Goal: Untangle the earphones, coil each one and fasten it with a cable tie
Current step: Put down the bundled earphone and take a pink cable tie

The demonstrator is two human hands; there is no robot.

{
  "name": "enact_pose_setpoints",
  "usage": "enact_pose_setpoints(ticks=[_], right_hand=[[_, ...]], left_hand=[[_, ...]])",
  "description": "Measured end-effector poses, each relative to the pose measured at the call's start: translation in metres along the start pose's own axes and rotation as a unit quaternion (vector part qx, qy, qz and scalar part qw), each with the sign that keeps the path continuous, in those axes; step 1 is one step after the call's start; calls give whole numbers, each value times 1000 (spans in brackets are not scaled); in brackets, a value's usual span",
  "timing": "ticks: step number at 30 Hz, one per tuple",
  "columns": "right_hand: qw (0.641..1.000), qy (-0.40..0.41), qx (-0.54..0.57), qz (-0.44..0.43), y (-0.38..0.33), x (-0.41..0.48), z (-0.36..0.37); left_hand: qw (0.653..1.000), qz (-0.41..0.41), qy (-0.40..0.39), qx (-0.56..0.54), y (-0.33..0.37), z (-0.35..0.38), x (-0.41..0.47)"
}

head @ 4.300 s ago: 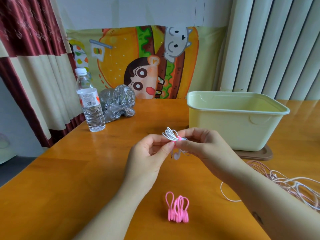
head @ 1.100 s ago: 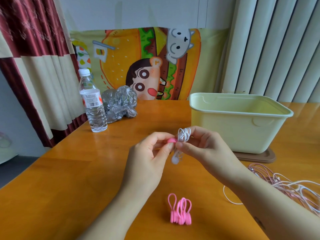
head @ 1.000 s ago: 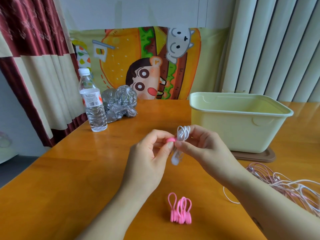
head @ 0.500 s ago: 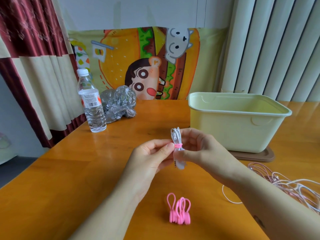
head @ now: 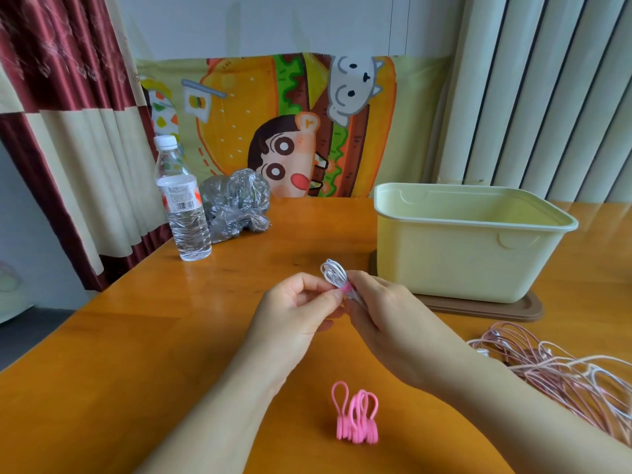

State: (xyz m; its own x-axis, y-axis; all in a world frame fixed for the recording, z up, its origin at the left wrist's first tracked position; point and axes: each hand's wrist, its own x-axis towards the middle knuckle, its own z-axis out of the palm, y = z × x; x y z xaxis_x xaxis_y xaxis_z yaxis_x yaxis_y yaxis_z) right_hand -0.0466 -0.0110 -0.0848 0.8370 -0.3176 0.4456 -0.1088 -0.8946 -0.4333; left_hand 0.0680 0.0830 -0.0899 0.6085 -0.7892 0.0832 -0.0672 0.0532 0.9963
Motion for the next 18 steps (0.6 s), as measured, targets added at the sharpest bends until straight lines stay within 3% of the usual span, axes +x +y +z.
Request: enact_pose_setpoints(ticks=[6,13,18], right_hand=[[1000,1,-15,3,2,1,1],[988,-24,136,63,4,2,-5],[971,-85,207,87,6,6,-13]], left_hand=[[999,-28,-37,-17,0,-2,2],[998,-33,-49,-7,-3,-4,3],[997,-33,-51,-43,-2,-5,3]])
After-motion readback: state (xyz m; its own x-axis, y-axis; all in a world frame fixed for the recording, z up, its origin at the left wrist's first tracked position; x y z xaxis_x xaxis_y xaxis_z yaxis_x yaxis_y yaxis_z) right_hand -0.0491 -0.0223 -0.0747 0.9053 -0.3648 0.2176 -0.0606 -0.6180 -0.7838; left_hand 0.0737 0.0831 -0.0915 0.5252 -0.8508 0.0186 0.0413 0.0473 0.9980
